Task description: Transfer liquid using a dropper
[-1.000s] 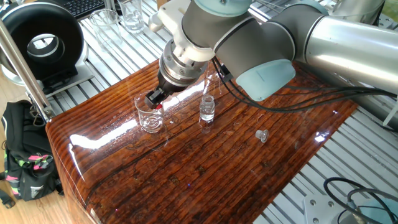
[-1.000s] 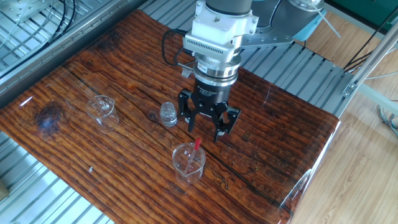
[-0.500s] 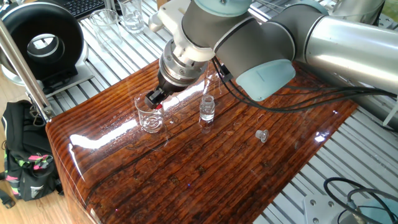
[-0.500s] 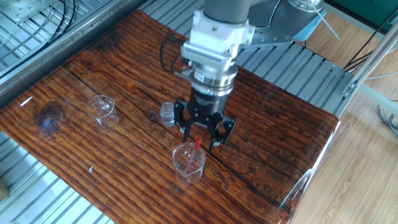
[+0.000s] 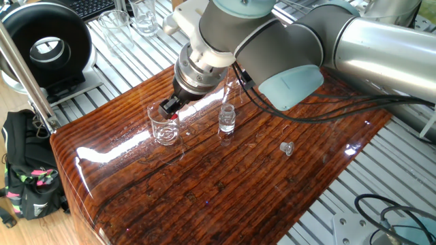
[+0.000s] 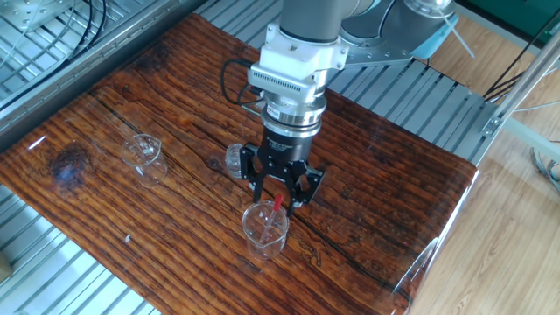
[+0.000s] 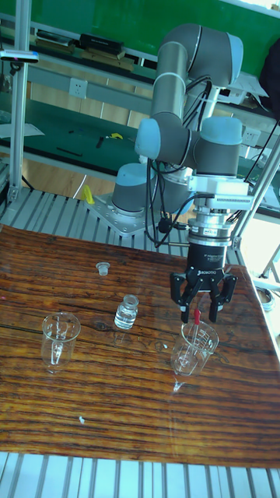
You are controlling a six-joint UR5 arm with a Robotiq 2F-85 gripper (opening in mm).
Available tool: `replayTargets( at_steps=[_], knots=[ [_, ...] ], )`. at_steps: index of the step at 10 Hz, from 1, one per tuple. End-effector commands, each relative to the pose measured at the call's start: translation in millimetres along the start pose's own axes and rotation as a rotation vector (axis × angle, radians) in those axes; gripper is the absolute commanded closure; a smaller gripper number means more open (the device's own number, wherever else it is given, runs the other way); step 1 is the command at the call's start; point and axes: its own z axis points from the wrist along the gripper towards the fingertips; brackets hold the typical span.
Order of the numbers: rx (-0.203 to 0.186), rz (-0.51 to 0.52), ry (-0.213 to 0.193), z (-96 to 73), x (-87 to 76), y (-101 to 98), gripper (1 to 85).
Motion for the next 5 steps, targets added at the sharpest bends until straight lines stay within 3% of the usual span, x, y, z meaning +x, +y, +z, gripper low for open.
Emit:
replayTargets(
  at_steps=[1,5],
  knots=[
    [-0.015,0.021,0.006,-5.2,7.2,-2.9,28.0],
    [0.001,0.043,0.014,-9.2,7.0,3.7,31.3]
  ],
)
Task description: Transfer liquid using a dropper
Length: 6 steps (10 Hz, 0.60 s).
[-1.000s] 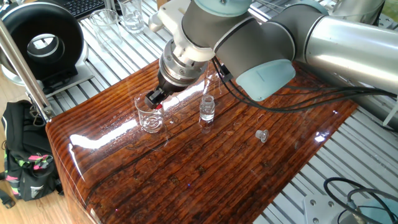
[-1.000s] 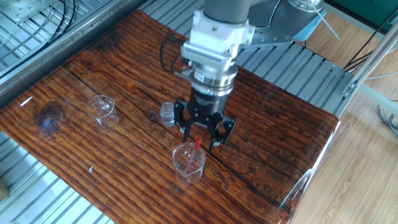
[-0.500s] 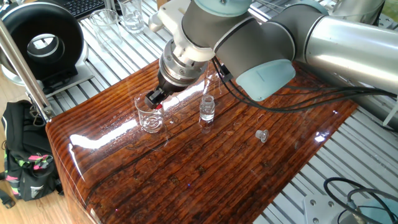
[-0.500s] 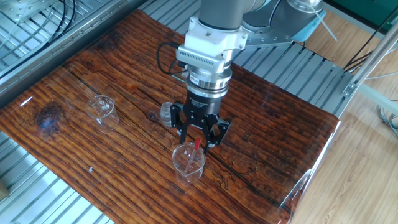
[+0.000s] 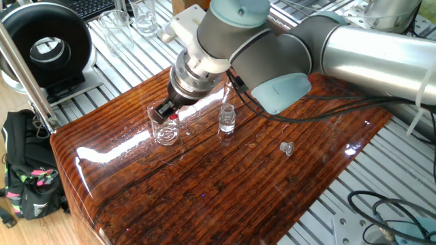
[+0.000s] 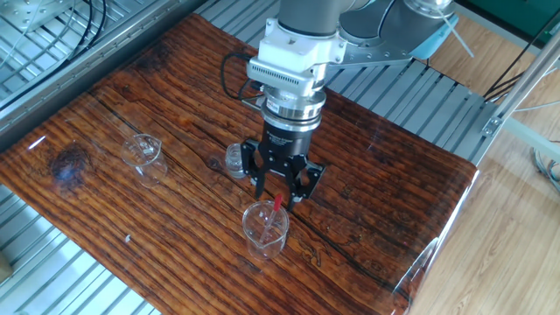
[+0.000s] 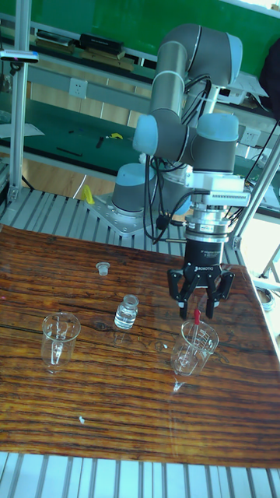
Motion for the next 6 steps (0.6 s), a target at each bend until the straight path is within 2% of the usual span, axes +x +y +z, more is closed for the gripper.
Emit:
replayTargets(
  at_steps=[1,4,6],
  knots=[
    [-0.001,0.035,0.008,-0.8,2.4,8.5,32.3],
    [0.006,0.046,0.008,-0.6,1.0,12.8,33.7],
    [0.009,0.059,0.009,0.5,1.8,11.0,38.7]
  ],
)
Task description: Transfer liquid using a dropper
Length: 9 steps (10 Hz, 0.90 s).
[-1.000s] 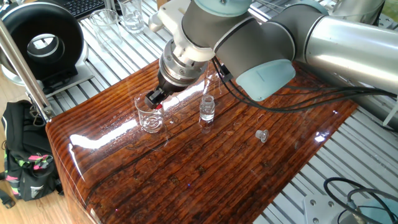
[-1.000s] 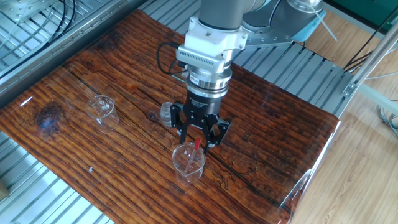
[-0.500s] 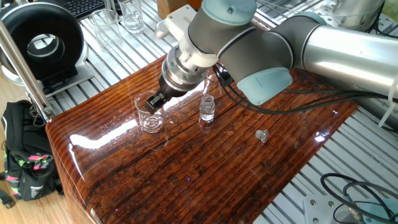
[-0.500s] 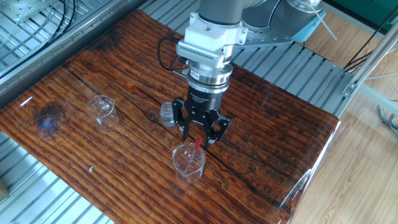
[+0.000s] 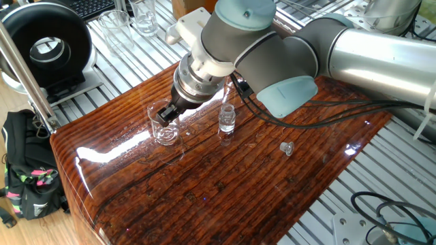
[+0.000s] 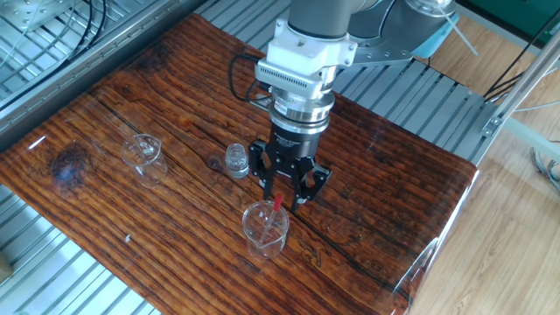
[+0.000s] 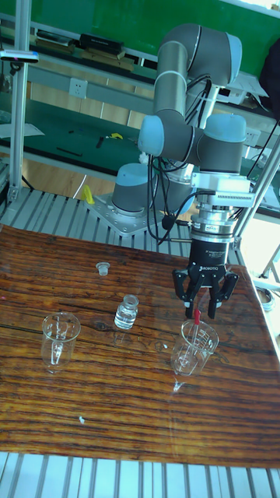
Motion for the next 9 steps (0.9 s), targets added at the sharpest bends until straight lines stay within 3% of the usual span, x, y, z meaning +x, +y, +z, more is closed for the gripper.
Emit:
replayTargets(
  at_steps=[1,9],
  knots=[
    [-0.008,0.020,-0.012,0.0,-2.4,0.6,39.0],
    [0.004,0.007,-0.032,0.5,-3.0,-9.3,40.0]
  ],
)
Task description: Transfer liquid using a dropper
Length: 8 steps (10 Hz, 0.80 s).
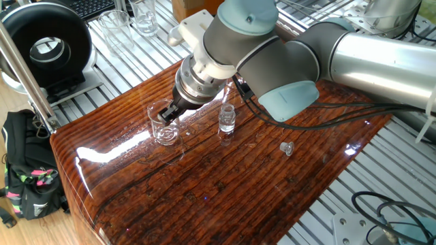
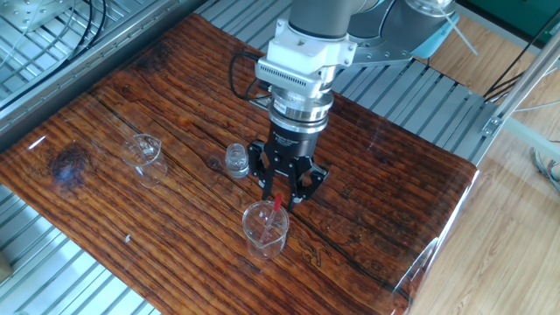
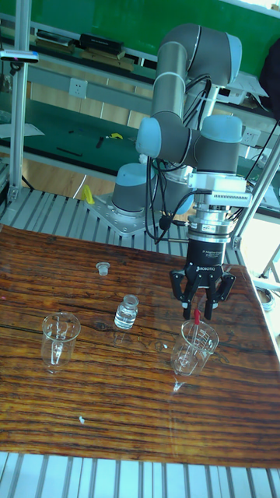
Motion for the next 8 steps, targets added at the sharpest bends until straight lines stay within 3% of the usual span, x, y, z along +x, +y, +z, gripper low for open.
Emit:
replayTargets(
  at_steps=[1,8],
  knots=[
    [-0.002,0.011,-0.006,-0.8,-1.8,-1.9,40.7],
    [0.003,0.020,-0.010,-0.9,-4.7,-0.3,45.7]
  ],
)
